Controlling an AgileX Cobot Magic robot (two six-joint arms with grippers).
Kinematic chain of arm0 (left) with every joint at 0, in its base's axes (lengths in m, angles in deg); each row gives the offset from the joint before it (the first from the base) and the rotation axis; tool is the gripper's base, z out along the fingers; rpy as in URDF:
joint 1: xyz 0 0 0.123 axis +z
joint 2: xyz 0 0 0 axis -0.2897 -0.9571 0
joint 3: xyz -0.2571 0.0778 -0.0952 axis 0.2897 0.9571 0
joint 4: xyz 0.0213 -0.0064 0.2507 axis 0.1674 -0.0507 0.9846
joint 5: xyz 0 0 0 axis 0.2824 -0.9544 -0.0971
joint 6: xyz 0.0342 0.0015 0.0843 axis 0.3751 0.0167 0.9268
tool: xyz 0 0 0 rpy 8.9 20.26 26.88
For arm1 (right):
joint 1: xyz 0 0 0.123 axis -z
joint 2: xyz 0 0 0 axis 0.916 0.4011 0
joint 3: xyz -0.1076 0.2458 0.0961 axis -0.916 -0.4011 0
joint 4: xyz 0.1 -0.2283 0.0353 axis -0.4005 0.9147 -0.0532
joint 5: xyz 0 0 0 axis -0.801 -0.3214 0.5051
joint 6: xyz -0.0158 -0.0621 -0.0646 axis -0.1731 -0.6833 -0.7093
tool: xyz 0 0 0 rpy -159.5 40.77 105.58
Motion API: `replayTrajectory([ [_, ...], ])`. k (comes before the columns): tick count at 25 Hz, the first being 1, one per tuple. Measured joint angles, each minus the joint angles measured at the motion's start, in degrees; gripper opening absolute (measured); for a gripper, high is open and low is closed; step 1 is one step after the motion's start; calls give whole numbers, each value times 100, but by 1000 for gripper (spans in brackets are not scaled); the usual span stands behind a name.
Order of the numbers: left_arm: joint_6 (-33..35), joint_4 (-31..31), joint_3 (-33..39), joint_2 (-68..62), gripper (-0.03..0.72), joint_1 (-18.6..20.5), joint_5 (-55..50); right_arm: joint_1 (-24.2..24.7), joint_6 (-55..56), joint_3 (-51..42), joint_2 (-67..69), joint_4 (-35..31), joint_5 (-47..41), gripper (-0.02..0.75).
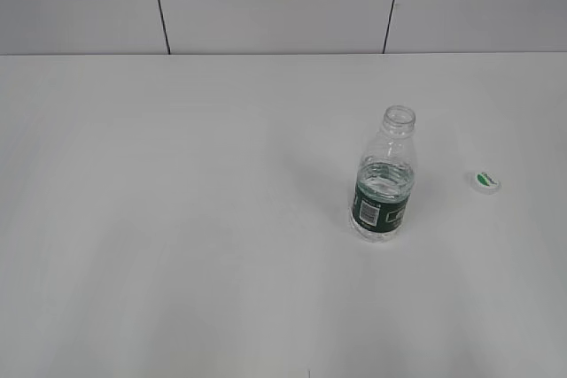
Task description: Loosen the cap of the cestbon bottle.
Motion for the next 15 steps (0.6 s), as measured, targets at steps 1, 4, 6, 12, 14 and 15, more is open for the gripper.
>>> replayTrajectory([
  [1, 0, 0, 0, 0, 531, 0, 0, 0, 5, 0, 0, 0, 0, 588],
  [4, 0, 0, 0, 0, 531, 0, 0, 0, 5, 0, 0, 0, 5, 588],
  [6, 0, 0, 0, 0, 531, 0, 0, 0, 5, 0, 0, 0, 5, 588],
  [12, 0, 0, 0, 0, 531, 0, 0, 0, 5, 0, 0, 0, 5, 588],
  [14, 0, 0, 0, 0, 531, 0, 0, 0, 5, 0, 0, 0, 5, 588],
  [15, 0, 0, 0, 0, 531, 0, 0, 0, 5, 0, 0, 0, 5, 588],
])
